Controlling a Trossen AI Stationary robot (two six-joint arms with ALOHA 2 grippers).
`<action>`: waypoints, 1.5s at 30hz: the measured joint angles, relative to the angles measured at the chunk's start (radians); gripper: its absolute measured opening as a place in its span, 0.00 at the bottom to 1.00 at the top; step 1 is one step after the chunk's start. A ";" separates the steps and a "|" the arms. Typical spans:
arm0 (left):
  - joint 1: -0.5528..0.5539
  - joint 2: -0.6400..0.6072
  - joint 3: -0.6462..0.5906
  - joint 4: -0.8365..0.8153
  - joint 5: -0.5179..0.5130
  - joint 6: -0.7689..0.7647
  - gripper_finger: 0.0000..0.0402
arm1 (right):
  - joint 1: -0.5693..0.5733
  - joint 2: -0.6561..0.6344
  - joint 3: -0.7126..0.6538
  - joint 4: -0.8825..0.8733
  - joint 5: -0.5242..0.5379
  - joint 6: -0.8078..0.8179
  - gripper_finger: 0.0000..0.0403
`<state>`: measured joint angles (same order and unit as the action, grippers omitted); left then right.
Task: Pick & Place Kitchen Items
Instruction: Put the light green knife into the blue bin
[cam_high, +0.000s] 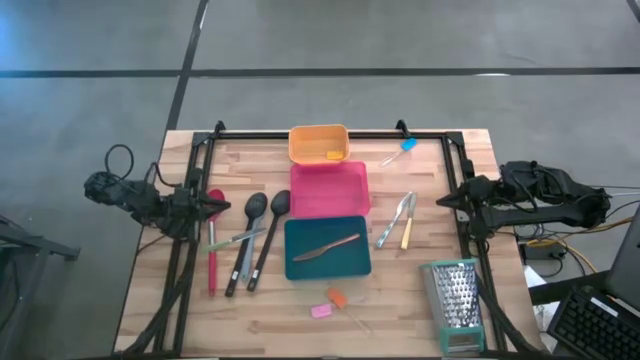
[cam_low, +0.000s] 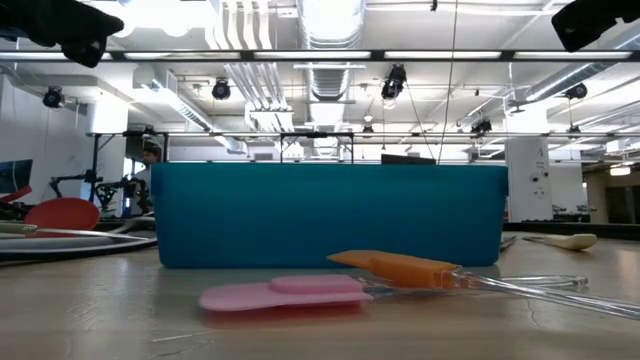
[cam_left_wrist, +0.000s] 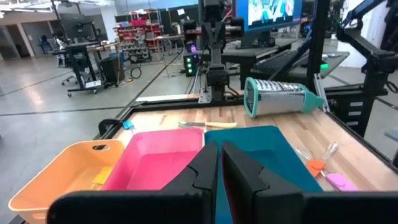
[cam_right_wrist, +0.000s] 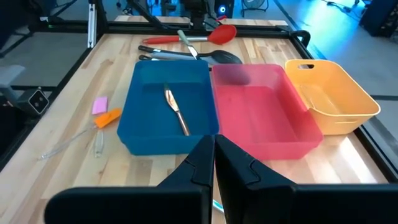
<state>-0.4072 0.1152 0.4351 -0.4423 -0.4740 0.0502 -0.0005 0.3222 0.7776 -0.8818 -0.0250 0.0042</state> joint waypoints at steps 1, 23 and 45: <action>0.000 0.001 0.000 0.018 0.000 0.002 0.06 | 0.000 0.000 0.000 0.000 0.000 0.001 0.02; -0.003 0.694 0.262 -0.142 -0.034 -0.417 0.06 | 0.000 0.000 0.000 0.000 0.000 -0.033 0.02; -0.020 1.210 0.549 -0.973 0.280 -1.071 0.50 | 0.000 0.000 0.000 0.000 0.000 -0.033 0.02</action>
<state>-0.4274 1.3257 0.9844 -1.4158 -0.1944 -1.0210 -0.0006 0.3222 0.7776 -0.8817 -0.0246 -0.0288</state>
